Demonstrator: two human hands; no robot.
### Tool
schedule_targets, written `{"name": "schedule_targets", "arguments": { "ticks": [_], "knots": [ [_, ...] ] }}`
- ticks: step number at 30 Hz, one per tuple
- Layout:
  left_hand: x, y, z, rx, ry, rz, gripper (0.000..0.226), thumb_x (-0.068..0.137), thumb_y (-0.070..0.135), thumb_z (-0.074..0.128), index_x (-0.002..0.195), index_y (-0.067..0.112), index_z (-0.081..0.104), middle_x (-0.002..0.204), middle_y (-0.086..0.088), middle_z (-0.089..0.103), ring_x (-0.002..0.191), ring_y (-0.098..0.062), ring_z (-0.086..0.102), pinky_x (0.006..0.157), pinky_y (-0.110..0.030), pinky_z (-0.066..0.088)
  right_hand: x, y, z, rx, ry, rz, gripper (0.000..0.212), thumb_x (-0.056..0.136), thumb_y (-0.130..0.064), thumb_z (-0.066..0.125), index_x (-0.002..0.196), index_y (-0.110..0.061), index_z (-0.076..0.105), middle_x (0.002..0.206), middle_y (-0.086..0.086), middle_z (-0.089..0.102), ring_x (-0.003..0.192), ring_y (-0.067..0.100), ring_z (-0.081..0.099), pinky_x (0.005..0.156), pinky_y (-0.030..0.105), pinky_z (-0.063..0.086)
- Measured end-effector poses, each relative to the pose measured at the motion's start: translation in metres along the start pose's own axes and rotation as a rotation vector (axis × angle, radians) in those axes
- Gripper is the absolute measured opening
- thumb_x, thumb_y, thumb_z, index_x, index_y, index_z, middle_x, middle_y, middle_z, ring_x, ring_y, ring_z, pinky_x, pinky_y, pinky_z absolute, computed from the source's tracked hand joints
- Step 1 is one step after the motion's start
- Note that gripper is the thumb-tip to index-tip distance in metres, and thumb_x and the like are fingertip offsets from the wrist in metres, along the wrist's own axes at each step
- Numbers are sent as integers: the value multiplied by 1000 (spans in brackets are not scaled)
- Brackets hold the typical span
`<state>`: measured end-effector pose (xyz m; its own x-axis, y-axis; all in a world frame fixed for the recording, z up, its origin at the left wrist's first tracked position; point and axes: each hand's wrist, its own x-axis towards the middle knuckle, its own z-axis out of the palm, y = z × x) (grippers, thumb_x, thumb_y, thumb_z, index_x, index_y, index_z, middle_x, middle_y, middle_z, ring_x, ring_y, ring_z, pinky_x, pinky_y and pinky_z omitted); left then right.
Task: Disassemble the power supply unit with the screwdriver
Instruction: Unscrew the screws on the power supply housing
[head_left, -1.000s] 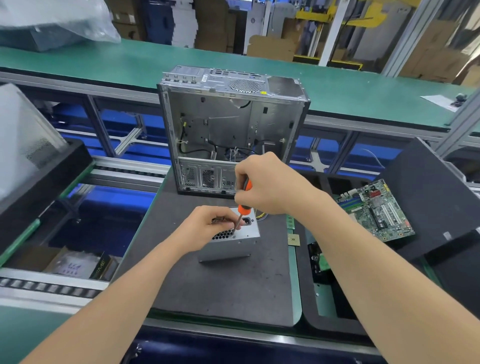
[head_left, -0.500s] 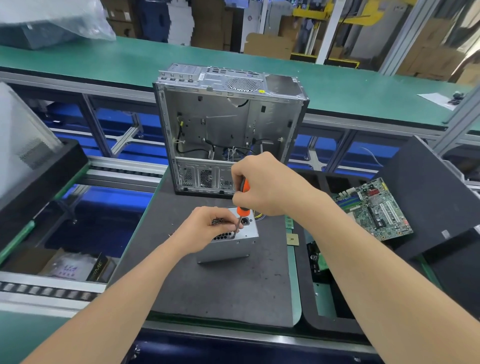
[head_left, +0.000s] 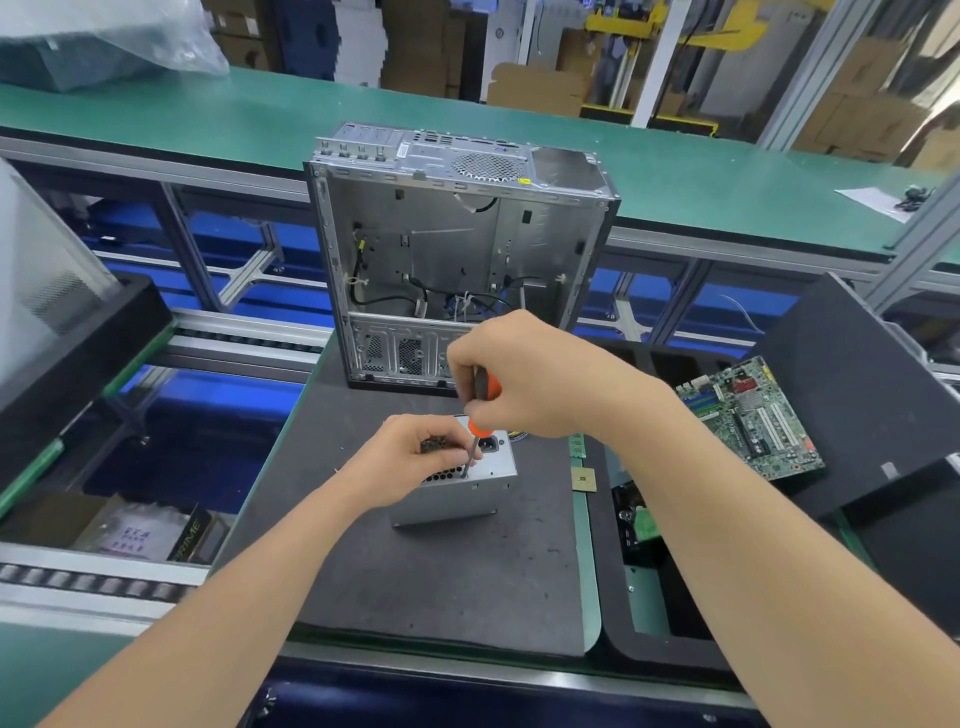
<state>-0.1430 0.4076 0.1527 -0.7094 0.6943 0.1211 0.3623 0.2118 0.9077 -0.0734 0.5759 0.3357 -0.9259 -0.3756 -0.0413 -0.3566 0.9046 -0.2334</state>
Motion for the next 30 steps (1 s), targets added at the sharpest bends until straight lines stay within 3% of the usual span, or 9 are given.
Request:
{"name": "schedule_targets", "arguments": {
  "ticks": [5,7,10,12,14,16,20,25,30],
  "knots": [
    [-2,4,-2,-32,-93,-12,32,103,14,67,100,44,80,104,12,80,108,-7,72,93,-12,49,1,-9,0,-82,-113,-143,12,81,-11,67,89,-20,68,80,-10,60,84,10,53,78,35,52],
    [-2,4,1,7,-74,-3,33,103,9,65,96,37,80,101,11,79,103,-6,71,91,-10,47,1,-12,2,-141,-84,-111,6,84,-21,68,88,-20,63,79,-10,54,82,15,52,70,38,51],
    [-2,4,7,23,-20,5,32,102,2,63,91,26,80,96,9,77,94,-5,70,86,-9,46,3,-13,11,-241,143,203,54,90,-64,61,67,-18,42,69,-3,41,57,20,45,47,29,30],
    [-1,5,9,42,-16,18,34,101,1,63,87,28,79,96,11,76,92,-9,69,85,-12,47,6,-17,14,-214,184,407,65,95,-70,50,62,-17,35,65,1,37,51,19,38,46,27,24],
    [0,5,8,39,-34,20,34,102,4,63,86,30,78,96,12,75,92,-9,69,85,-12,47,9,-17,15,-228,129,417,56,100,-55,55,65,-16,35,70,2,38,54,20,39,46,27,24],
    [-1,5,5,-4,-52,5,33,103,6,63,87,31,78,96,11,76,96,-9,70,87,-13,49,10,-18,11,-250,75,302,41,99,-36,60,72,-12,39,74,2,39,58,24,45,46,27,26],
    [-2,5,0,-43,-96,-4,31,103,11,66,91,36,79,101,8,78,103,-11,71,90,-14,50,1,-18,0,-200,-79,31,10,91,-21,66,88,-18,57,83,-4,56,81,22,60,59,35,49],
    [-1,9,-1,-91,-123,-14,30,105,10,62,103,33,81,103,6,79,104,-12,73,91,-17,53,6,-18,-13,-285,-204,-165,25,75,7,62,81,-16,71,92,-1,67,91,18,59,78,34,52],
    [0,10,5,-34,-96,-9,32,105,9,62,88,30,80,97,6,77,97,-10,68,89,-24,50,5,-10,-13,-215,-231,-166,24,78,1,62,93,-18,65,96,-2,63,89,13,51,70,25,43]
  ]
}}
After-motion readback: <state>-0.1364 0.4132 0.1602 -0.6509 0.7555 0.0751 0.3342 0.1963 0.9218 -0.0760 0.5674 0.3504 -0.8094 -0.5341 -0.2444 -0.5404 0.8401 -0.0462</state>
